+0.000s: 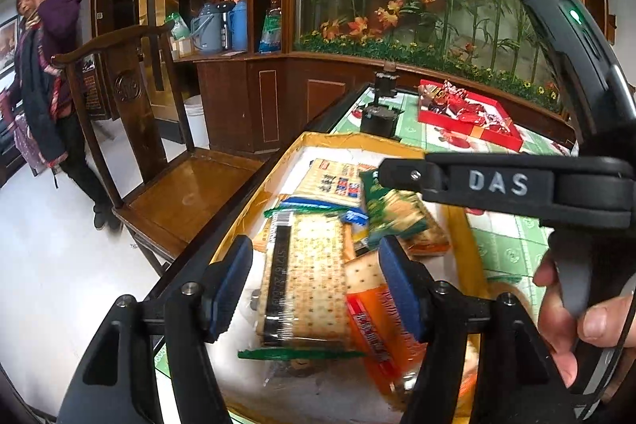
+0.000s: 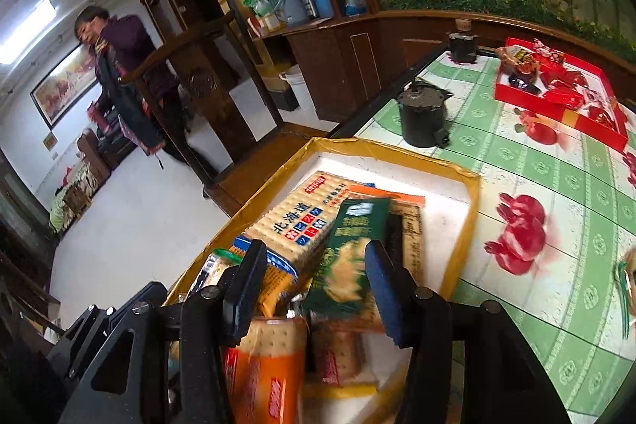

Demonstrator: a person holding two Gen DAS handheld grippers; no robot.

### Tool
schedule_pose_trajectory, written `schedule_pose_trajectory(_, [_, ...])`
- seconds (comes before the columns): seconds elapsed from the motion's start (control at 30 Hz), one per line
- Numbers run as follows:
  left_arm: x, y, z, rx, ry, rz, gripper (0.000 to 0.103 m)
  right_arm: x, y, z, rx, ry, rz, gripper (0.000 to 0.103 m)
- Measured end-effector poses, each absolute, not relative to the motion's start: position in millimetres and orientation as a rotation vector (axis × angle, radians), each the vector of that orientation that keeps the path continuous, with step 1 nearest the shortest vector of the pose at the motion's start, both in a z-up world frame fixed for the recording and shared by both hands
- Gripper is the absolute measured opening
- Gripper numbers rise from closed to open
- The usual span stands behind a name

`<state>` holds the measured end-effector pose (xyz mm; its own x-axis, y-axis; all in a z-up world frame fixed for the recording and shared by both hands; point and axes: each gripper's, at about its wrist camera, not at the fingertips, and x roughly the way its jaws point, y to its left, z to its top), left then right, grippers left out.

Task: Organize snacks
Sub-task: 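Open both tools, dropping the packs into the yellow tray, then move both tools back over the table toward the remaining packs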

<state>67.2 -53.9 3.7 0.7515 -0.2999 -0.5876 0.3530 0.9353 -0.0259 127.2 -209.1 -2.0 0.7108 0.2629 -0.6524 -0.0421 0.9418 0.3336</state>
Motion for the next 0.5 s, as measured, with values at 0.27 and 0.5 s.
schedule_pose_trajectory(0.27, [44.3, -79.7, 22.7, 0.123, 0.578, -0.405, 0.066, 92.5, -254.4, 3.2, 0.373, 0.723, 0.14, 0.056])
schedule_pose_trajectory(0.5, [24.6, -115.5, 31.6, 0.169, 0.575, -0.492, 0.066, 46.1, -326.3, 2.7, 0.418, 0.687, 0.04, 0.056])
